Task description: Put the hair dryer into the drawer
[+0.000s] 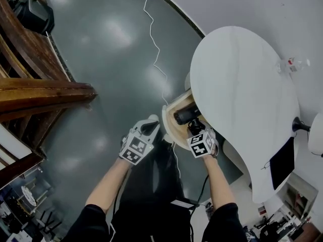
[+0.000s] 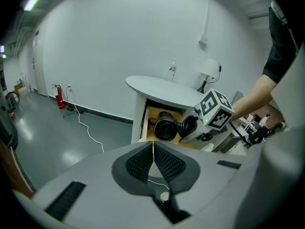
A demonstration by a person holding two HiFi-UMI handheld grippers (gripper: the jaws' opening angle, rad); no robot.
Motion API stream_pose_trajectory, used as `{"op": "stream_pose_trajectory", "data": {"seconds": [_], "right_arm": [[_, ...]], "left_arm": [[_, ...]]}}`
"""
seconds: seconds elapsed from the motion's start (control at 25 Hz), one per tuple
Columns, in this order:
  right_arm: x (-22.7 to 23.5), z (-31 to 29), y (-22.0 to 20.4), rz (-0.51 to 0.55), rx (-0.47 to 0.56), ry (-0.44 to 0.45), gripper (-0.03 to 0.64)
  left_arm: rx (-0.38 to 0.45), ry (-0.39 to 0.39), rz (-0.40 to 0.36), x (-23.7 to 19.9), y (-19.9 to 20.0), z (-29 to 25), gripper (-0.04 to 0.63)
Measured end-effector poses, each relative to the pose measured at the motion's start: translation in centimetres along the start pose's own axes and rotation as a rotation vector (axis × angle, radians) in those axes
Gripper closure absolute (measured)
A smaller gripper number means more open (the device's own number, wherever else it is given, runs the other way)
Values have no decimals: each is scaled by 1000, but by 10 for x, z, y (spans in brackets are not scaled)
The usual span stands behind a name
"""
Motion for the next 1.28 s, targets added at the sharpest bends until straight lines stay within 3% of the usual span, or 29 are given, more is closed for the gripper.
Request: {"op": "stream_pose_trajectory", "data": {"seconds": [0.48,0.8,1.28], "right_arm": [[18,-23,-13,141,-151,-96,383],[23,-38,-22,169,-222,-103,383],[31,-50,-27,290,-361,-158,383]], "left_arm": [[4,14,32,-8,-5,-1,580],[-14,22,49,-14,-12,-3,580],[-26,22,74,-20,-19,-3,580]]}}
Point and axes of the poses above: the fingertips, and each gripper's own axes: z backward along the fingers, x to its right, y out of its top, the point moved 1 cm from there along z, backward along the fingers, and after that the axes turned 7 degrees about x, right-handed, at the moved point
